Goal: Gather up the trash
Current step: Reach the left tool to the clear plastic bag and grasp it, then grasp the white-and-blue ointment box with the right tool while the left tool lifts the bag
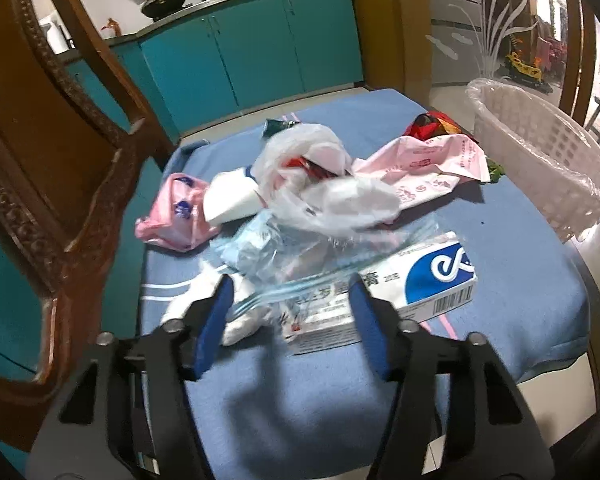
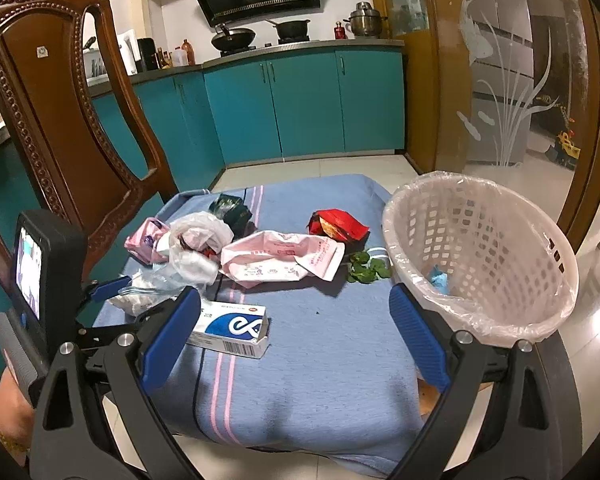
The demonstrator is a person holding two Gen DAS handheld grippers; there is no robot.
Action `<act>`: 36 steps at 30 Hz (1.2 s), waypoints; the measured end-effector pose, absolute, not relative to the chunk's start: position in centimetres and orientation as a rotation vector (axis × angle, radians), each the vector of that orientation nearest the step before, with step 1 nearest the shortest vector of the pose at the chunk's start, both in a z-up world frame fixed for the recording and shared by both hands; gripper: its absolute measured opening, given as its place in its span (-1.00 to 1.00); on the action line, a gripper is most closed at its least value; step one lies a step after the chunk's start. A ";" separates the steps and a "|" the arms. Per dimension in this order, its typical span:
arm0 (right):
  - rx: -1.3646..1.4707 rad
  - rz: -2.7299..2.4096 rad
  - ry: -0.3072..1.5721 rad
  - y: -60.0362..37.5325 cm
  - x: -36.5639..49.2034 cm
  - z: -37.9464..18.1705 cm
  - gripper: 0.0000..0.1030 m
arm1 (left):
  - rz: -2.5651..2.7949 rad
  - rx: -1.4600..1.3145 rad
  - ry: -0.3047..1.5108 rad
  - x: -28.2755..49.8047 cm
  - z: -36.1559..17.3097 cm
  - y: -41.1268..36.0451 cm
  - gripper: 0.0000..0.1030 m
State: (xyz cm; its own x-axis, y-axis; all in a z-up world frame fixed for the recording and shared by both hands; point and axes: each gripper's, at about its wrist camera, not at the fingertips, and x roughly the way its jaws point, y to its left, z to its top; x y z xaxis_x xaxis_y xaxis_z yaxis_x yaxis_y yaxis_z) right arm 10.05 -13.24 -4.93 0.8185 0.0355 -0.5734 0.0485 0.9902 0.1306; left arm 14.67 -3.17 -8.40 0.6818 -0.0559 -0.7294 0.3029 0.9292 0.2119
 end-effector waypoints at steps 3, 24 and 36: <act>0.116 0.006 0.637 -13.0 10.6 -5.5 0.81 | -0.237 0.304 0.802 14.6 -8.2 -3.1 -0.60; -0.209 0.549 0.797 -7.5 19.6 -11.8 0.81 | -0.247 -0.198 0.508 9.0 1.9 7.2 -0.78; -0.269 0.662 0.919 -6.7 18.8 -12.9 0.14 | -0.236 -0.222 0.573 10.6 1.2 8.1 -0.77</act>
